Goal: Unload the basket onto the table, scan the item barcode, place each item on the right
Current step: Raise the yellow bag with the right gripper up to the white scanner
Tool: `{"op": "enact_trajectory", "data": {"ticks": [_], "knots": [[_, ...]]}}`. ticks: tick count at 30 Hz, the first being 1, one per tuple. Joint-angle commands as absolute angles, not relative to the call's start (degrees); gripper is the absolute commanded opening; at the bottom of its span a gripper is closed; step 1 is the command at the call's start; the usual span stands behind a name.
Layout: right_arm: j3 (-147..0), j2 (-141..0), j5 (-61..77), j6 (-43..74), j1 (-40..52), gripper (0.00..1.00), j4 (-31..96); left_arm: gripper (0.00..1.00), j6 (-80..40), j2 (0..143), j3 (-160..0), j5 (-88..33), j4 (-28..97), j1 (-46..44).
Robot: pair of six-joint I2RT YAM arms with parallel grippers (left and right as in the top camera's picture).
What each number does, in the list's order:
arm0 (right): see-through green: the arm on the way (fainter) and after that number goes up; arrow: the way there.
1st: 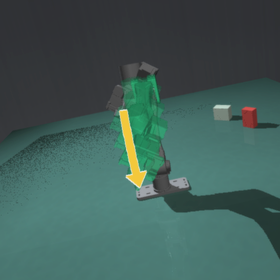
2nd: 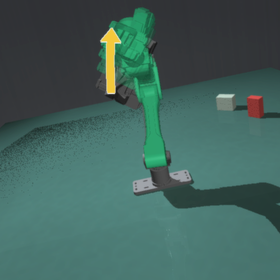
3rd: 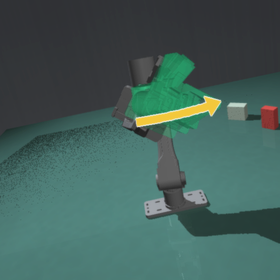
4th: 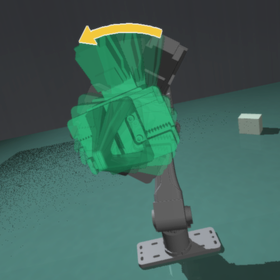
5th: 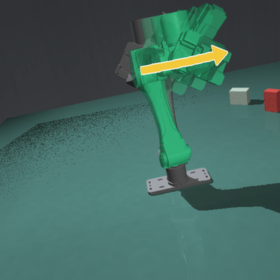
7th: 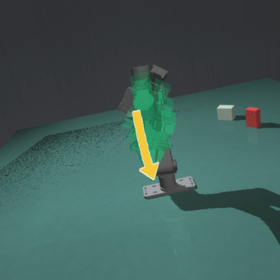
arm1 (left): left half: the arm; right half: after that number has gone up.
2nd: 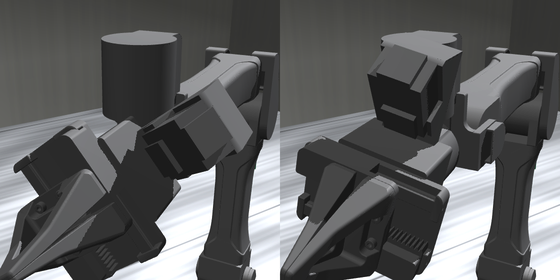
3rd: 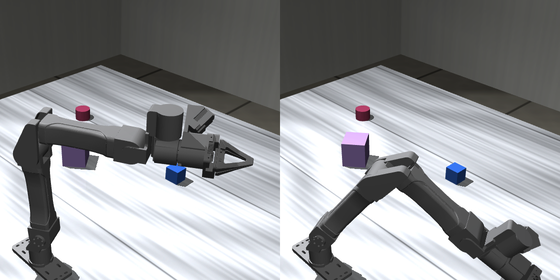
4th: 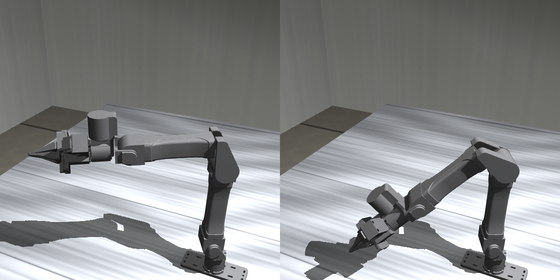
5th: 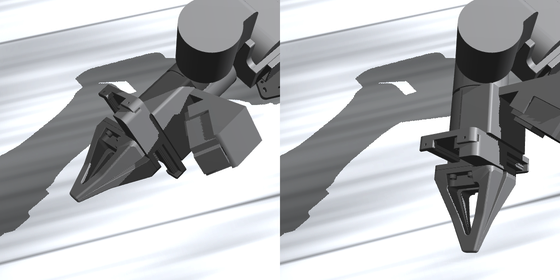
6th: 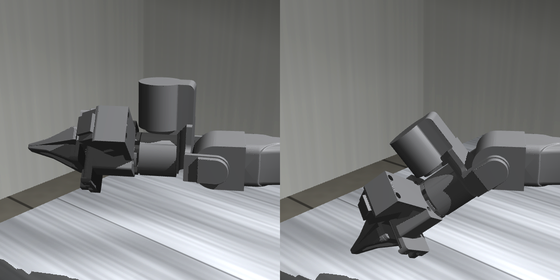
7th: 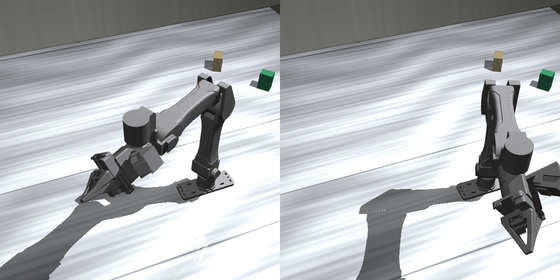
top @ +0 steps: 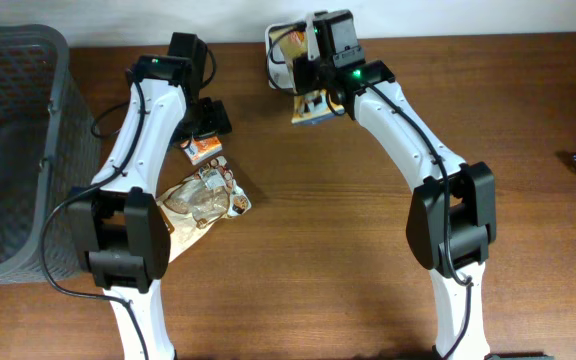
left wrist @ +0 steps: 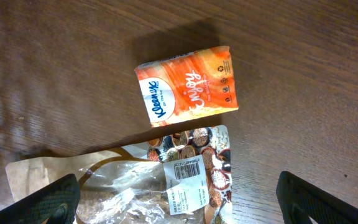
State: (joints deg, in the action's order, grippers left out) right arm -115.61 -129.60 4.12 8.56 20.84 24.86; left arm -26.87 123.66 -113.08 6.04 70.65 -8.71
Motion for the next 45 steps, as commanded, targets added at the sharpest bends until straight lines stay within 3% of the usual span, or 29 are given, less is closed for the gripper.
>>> {"op": "enact_trajectory", "data": {"ticks": [1,11,17,31,36,41,45], "knots": [[-116.8,-131.5,2.6,9.5,22.1,0.04,18.7,0.99,-27.6,122.9,-112.9,6.5,70.6,-8.7],[-116.8,-139.1,0.3,9.5,22.3,0.04,1.7,0.99,-27.6,122.9,-112.9,6.5,70.6,-8.7],[-116.8,-139.2,-0.8,9.5,22.4,0.04,-0.9,0.99,-27.6,122.9,-112.9,6.5,70.6,-8.7],[-117.8,-137.3,-0.9,9.8,20.1,0.04,0.8,0.99,-27.6,122.9,-112.9,6.5,70.6,-8.7],[-117.8,-130.8,-4.1,17.0,14.6,0.04,7.5,0.99,-27.6,122.9,-112.9,6.5,70.6,-8.7],[-117.8,-126.3,2.9,17.0,9.7,0.04,14.9,0.99,-27.6,122.9,-112.9,6.5,70.6,-8.7],[-117.8,-126.6,7.0,16.8,10.8,0.04,15.6,0.99,-27.6,122.9,-112.9,6.5,70.6,-8.7]]}}
